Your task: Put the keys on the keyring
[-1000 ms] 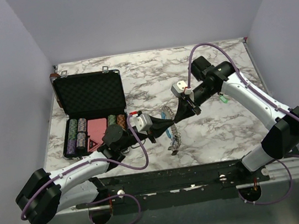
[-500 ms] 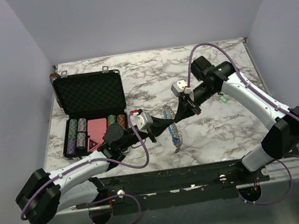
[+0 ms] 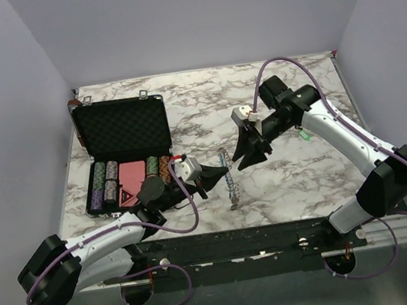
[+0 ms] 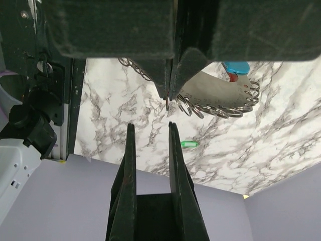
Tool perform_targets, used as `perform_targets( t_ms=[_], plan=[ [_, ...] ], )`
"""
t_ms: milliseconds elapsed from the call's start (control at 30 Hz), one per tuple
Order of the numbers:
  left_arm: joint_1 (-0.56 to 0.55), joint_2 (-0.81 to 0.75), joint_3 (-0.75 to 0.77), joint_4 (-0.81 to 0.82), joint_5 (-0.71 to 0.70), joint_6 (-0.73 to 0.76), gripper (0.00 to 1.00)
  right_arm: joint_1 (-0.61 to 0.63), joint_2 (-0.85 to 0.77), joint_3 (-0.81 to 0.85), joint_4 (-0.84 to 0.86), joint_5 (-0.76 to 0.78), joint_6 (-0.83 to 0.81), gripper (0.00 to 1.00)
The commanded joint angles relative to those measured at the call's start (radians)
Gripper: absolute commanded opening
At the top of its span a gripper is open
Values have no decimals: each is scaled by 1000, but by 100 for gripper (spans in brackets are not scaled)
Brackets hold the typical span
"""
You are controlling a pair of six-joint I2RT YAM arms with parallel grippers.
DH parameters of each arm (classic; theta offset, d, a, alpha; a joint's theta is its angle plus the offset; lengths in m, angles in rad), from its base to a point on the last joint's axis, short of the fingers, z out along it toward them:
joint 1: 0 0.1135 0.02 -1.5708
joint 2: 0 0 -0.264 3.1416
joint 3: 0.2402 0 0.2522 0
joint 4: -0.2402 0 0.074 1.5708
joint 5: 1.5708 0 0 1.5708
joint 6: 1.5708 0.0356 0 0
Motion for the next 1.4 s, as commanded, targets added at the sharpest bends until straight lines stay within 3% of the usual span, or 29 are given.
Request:
perform_targets(
  t_ms=[0,300,733,900,1167,1300,1367],
  plan=[
    [18,-62,-32,98,61,32,0,-27,-45,23,-14,-43,16,44],
    [105,-163,-40,41,274,63,0,-121,-72,-2,-40,-43,-4,46],
    [179,-179,32,32,555,-32,0,-197,-83,-59,-42,-6,1,46],
    [205,-144,43,145,635,-139,0,-246,-85,-95,-36,12,16,46],
    [218,-111,60,185,649,-178,0,-317,-77,-143,16,60,88,46],
    [227,-153,94,-23,588,-74,0,-453,-69,-193,194,129,307,46],
    [231,-180,106,-118,558,-16,0,-553,-42,-207,216,158,338,46]
  ],
)
